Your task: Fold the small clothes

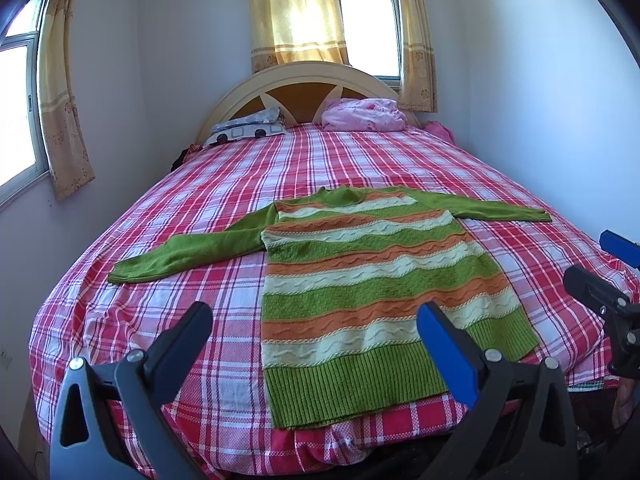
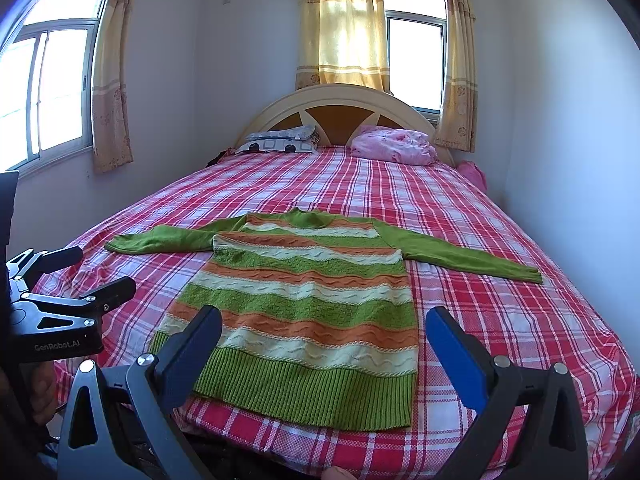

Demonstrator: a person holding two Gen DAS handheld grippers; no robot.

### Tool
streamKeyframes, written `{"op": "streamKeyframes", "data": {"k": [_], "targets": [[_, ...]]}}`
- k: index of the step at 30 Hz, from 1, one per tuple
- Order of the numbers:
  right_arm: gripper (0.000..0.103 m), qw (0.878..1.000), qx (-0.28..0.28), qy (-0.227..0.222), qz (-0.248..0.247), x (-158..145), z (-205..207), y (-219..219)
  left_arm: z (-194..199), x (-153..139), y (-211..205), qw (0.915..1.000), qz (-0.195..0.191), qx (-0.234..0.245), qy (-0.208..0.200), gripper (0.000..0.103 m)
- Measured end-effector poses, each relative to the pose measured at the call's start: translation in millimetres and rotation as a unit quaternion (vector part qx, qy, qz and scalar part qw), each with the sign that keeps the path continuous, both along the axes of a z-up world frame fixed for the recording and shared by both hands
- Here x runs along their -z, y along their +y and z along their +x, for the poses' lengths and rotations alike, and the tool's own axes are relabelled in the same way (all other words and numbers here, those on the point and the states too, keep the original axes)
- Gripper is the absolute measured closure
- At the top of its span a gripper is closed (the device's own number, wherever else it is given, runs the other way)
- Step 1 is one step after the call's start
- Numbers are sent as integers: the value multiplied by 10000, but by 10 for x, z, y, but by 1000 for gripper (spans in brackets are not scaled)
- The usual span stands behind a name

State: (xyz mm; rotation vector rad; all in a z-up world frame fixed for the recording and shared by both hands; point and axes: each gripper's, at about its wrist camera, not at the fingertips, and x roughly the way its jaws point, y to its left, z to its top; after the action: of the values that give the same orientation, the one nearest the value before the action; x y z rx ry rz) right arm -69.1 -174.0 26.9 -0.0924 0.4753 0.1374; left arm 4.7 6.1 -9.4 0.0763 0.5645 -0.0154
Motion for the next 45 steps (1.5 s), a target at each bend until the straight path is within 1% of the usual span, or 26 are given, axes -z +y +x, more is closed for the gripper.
{"op": "streamKeyframes", "data": {"k": [45], "targets": [[1, 10000, -20, 68, -4, 24, 5, 17, 60, 37, 138, 9998, -97, -125, 76, 0]]}}
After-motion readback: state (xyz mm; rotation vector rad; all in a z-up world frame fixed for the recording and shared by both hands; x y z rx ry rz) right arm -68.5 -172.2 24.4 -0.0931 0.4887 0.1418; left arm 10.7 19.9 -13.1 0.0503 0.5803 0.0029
